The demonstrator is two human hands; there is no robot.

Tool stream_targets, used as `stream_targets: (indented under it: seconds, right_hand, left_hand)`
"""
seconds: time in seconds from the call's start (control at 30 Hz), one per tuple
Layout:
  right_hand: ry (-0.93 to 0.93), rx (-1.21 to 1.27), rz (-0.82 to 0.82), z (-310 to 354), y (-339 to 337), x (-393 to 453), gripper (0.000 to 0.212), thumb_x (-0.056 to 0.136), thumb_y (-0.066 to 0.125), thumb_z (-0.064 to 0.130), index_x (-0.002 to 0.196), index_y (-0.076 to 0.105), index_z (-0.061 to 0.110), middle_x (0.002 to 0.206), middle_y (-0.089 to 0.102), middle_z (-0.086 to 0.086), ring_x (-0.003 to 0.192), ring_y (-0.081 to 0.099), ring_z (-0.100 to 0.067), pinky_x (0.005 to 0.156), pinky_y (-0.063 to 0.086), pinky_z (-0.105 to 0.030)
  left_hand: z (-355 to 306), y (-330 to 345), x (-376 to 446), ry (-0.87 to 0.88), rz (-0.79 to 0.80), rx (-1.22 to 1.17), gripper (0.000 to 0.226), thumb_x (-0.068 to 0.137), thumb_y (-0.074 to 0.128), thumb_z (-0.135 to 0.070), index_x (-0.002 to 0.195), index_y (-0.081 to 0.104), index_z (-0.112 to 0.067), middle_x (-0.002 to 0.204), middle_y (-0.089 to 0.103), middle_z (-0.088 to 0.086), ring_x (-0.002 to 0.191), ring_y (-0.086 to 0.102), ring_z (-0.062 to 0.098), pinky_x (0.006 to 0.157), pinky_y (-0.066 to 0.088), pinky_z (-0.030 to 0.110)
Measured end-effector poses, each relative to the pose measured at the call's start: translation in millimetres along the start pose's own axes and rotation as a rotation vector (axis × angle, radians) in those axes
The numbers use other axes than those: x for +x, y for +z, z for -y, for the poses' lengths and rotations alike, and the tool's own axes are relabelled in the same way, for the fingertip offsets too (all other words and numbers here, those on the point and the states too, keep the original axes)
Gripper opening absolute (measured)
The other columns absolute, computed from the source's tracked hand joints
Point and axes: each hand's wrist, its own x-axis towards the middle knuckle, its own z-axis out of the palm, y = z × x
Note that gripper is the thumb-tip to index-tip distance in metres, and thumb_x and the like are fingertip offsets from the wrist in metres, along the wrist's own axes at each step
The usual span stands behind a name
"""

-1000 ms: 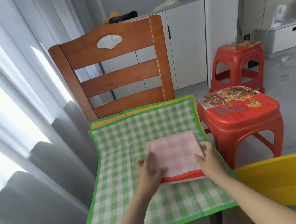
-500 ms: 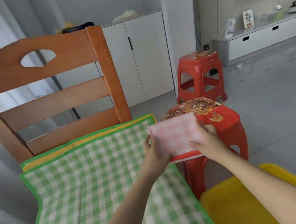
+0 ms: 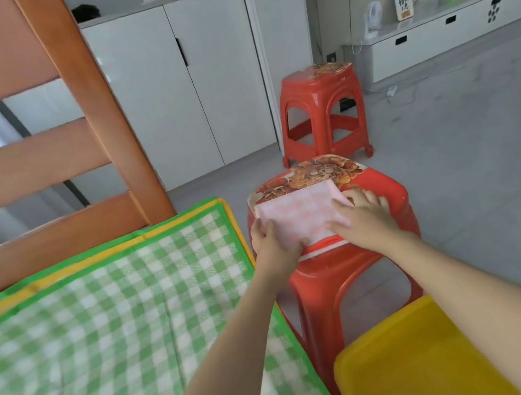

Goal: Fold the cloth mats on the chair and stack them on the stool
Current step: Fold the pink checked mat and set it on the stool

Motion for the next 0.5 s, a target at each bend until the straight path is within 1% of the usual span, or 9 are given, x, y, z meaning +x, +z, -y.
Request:
stream_targets:
  seconds: [0.07, 0.13, 0.2, 0.23, 0.27, 0.33, 0.4, 0.5]
  right_hand:
    - [0.016, -0.044, 0.008, -1, 5, -4, 0.065, 0.087, 0.027, 0.068, 0.143, 0.027, 0.035, 0.153, 0.019, 0.006, 0.14, 0.01, -0.028, 0.112, 0.012, -0.044]
    - [0.026, -0.063, 0.02, -2, 6, -7, 0.067, 0.086, 0.023, 0.07, 0.144, 0.022, 0.037, 0.155, 0.013, 0.007, 0.142, 0.006, -0.028, 0.112, 0.01, -0.045]
    - [0.035, -0.085, 0.049, -1, 3, -7, 0.068, 0.086, 0.02, 0.07, 0.146, 0.019, 0.038, 0.156, 0.01, 0.006, 0.142, 0.004, -0.028, 0.113, 0.009, -0.045]
    - [0.043, -0.091, 0.06, 0, 2, -7, 0.067, 0.087, 0.02, 0.07, 0.146, 0.017, 0.038, 0.156, 0.01, 0.006, 0.142, 0.004, -0.028, 0.113, 0.009, -0.045]
    - [0.055, -0.093, 0.065, 2, 0, -9, 0.066, 0.087, 0.019, 0.069, 0.146, 0.017, 0.038, 0.156, 0.01, 0.005, 0.143, 0.004, -0.028, 0.113, 0.009, -0.045]
    - [0.089, -0.085, 0.047, 5, -2, -14, 0.061, 0.09, 0.019, 0.064, 0.146, 0.018, 0.038, 0.156, 0.011, 0.003, 0.142, 0.006, -0.028, 0.113, 0.01, -0.045]
    - [0.098, -0.067, -0.006, 13, -4, -23, 0.054, 0.094, 0.021, 0.057, 0.144, 0.023, 0.038, 0.156, 0.012, 0.003, 0.141, 0.008, -0.028, 0.113, 0.011, -0.045]
    - [0.03, -0.031, -0.101, 30, -8, -42, 0.048, 0.097, 0.024, 0.049, 0.143, 0.028, 0.038, 0.156, 0.015, 0.003, 0.141, 0.01, -0.025, 0.113, 0.009, -0.044]
  left_hand:
    - [5, -1, 5, -0.007, 0.025, 0.073, 0.074, 0.083, 0.063, -0.049, 0.139, 0.033, -0.011, 0.156, 0.003, 0.012, 0.143, 0.008, 0.033, 0.117, 0.017, 0.041]
    - [8, -2, 7, -0.024, 0.075, 0.125, 0.08, 0.084, 0.058, -0.055, 0.145, 0.025, -0.015, 0.157, 0.003, 0.012, 0.144, 0.004, 0.033, 0.118, 0.014, 0.043]
    - [8, -4, 7, -0.044, 0.117, 0.156, 0.084, 0.084, 0.054, -0.059, 0.148, 0.017, -0.018, 0.158, 0.001, 0.012, 0.144, 0.002, 0.033, 0.118, 0.013, 0.044]
    - [6, -4, 6, -0.058, 0.124, 0.166, 0.085, 0.084, 0.053, -0.059, 0.149, 0.016, -0.019, 0.158, 0.001, 0.012, 0.144, 0.003, 0.034, 0.117, 0.014, 0.045]
    - [4, -5, 5, -0.074, 0.121, 0.171, 0.083, 0.084, 0.053, -0.06, 0.148, 0.017, -0.02, 0.157, 0.003, 0.012, 0.143, 0.005, 0.034, 0.116, 0.015, 0.046]
    - [-3, -7, -2, -0.084, 0.081, 0.174, 0.075, 0.085, 0.054, -0.059, 0.143, 0.027, -0.02, 0.155, 0.011, 0.012, 0.141, 0.011, 0.034, 0.114, 0.021, 0.047]
    - [-9, -9, -11, -0.063, 0.015, 0.155, 0.067, 0.087, 0.051, -0.056, 0.141, 0.035, -0.019, 0.153, 0.016, 0.012, 0.141, 0.014, 0.032, 0.113, 0.024, 0.045]
    - [-19, -13, -29, -0.041, -0.032, 0.125, 0.066, 0.091, 0.046, -0.054, 0.146, 0.031, -0.021, 0.155, 0.016, 0.009, 0.143, 0.012, 0.028, 0.115, 0.021, 0.045]
